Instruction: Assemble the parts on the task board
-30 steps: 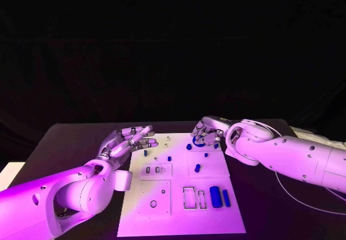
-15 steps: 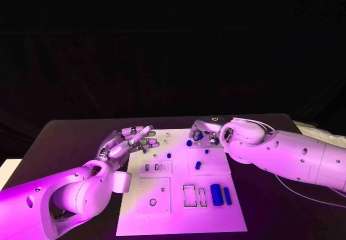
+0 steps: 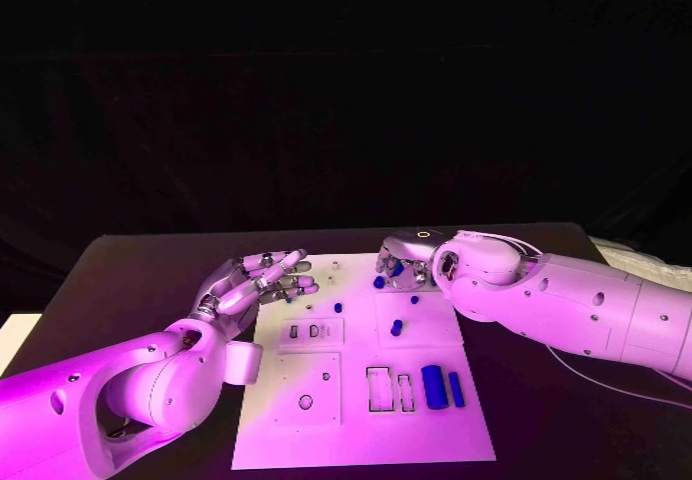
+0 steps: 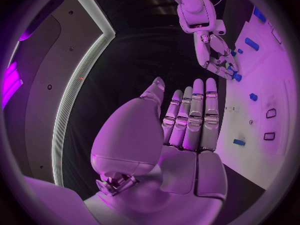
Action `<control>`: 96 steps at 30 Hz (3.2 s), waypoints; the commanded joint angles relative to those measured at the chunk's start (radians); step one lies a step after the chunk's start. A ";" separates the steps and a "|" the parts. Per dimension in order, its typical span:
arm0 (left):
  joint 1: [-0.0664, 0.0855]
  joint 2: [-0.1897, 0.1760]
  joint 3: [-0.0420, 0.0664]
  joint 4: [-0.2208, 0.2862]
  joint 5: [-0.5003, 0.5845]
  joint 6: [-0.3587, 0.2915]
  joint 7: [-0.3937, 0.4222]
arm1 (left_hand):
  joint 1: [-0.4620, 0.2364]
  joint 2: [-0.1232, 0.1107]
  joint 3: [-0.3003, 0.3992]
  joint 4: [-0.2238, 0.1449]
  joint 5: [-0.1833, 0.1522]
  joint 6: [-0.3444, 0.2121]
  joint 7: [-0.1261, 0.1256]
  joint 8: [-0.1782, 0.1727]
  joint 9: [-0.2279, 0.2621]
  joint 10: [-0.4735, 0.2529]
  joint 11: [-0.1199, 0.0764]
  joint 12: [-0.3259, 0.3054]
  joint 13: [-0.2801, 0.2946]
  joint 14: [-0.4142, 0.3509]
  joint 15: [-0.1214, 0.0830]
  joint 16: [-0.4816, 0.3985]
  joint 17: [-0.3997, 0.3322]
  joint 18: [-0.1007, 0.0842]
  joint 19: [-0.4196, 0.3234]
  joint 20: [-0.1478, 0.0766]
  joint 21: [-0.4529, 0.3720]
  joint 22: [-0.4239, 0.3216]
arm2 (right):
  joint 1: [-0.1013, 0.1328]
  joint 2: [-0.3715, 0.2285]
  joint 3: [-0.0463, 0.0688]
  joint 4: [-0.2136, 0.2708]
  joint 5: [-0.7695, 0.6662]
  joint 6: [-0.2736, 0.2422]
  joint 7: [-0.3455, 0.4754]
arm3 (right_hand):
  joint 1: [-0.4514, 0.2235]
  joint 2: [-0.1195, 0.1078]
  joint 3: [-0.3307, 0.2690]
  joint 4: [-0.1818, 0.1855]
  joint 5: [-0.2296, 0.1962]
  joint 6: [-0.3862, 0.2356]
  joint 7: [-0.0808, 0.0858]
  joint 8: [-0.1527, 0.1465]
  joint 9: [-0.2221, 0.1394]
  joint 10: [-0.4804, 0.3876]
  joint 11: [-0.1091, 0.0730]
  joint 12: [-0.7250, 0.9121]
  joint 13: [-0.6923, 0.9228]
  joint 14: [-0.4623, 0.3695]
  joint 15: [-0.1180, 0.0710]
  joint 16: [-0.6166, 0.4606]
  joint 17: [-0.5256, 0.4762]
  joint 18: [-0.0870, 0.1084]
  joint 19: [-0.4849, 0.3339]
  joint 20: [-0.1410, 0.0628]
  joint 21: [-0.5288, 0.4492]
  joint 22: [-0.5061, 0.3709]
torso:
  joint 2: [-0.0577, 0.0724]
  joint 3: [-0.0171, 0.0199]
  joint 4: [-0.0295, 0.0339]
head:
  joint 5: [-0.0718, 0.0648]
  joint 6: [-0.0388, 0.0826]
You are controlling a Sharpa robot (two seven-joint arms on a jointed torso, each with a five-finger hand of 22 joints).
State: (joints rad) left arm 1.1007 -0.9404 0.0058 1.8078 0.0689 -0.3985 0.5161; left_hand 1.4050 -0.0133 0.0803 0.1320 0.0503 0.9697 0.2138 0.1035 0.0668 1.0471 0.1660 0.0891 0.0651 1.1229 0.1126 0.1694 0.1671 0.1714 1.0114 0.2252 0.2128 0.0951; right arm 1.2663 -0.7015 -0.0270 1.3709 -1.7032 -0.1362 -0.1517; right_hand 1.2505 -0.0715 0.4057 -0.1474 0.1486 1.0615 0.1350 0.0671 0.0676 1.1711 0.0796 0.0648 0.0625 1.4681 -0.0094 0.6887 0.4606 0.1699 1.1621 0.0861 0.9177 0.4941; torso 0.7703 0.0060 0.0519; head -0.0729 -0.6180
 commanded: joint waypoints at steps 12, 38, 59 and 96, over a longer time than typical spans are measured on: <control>0.004 -0.001 0.001 0.001 0.003 0.022 -0.005 | 0.006 0.009 -0.001 -0.012 0.006 0.005 0.004 -0.008 -0.001 0.006 -0.001 -0.009 0.001 0.007 0.003 -0.009 0.003 0.011 0.010 -0.002 -0.008 -0.003 | 0.001 0.028 0.000 -0.019 0.004 0.056 0.008 | 0.006 -0.009 0.021 0.027 -0.006 0.019 -0.003 0.001 0.003 0.014 -0.006 -0.002 0.001 0.015 -0.006 0.074 0.063 0.000 0.008 0.000 0.066 0.077 | 0.008 0.0014 0.0002 | 0.008 -0.009; 0.008 -0.001 0.001 -0.003 0.003 0.022 -0.010 | 0.011 0.013 0.000 -0.020 0.006 0.006 0.004 -0.011 -0.001 0.007 -0.001 -0.013 0.001 0.008 0.003 -0.014 0.006 0.011 0.013 -0.002 -0.012 -0.005 | 0.001 0.031 0.001 -0.004 0.029 -0.184 0.018 | 0.050 0.032 0.107 0.051 -0.045 0.099 -0.010 0.012 0.023 0.091 -0.021 -0.002 0.003 0.022 -0.017 0.301 0.281 -0.028 0.059 -0.009 0.237 0.289 | 0.012 0.0008 0.0014 | 0.011 -0.005; 0.012 0.005 0.001 -0.002 0.004 0.029 -0.014 | 0.014 0.015 0.001 -0.024 0.006 0.007 0.004 -0.013 -0.001 0.008 -0.001 -0.015 0.001 0.008 0.003 -0.017 0.007 0.011 0.014 -0.002 -0.014 -0.007 | 0.004 0.171 0.003 -0.137 0.034 -0.224 -0.009 | 0.035 0.020 0.116 0.063 -0.059 0.093 -0.004 0.001 0.024 0.077 -0.015 -0.005 0.001 0.014 -0.011 0.315 0.285 -0.028 0.051 -0.004 0.251 0.300 | 0.022 -0.0044 0.0200 | 0.008 0.003; 0.023 0.007 0.001 -0.001 0.004 0.033 -0.018 | 0.016 0.016 0.001 -0.028 0.006 0.007 0.004 -0.014 -0.001 0.008 -0.001 -0.016 0.001 0.008 0.003 -0.019 0.008 0.011 0.014 -0.002 -0.016 -0.008 | -0.003 0.246 0.001 -0.227 0.043 -0.210 -0.002 | 0.024 -0.054 0.080 0.070 -0.045 -0.094 0.033 -0.006 -0.003 -0.171 0.034 -0.003 -0.001 -0.017 0.029 0.302 0.237 -0.022 0.007 0.035 0.249 0.278 | 0.028 -0.0057 0.0205 | 0.011 0.002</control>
State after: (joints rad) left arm 1.1215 -0.9345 0.0061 1.8053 0.0725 -0.3857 0.4939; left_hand 1.4169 -0.0015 0.0828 0.1119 0.0503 0.9733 0.2174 0.0957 0.0670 1.0470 0.1660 0.0799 0.0648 1.1264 0.1161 0.1548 0.1734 0.1712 1.0184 0.2252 0.2031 0.0887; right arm 1.2630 -0.4526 -0.0260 1.1384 -1.6587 -0.3140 -0.1562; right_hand 1.2745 -0.1168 0.4936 -0.0756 0.1008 0.9795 0.1660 0.0631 0.0648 1.0185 0.1104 0.0600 0.0604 1.4520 0.0147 0.9951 0.7014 0.1545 1.1746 0.1205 1.1702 0.7745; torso 0.7981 0.0001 0.0732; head -0.0617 -0.6166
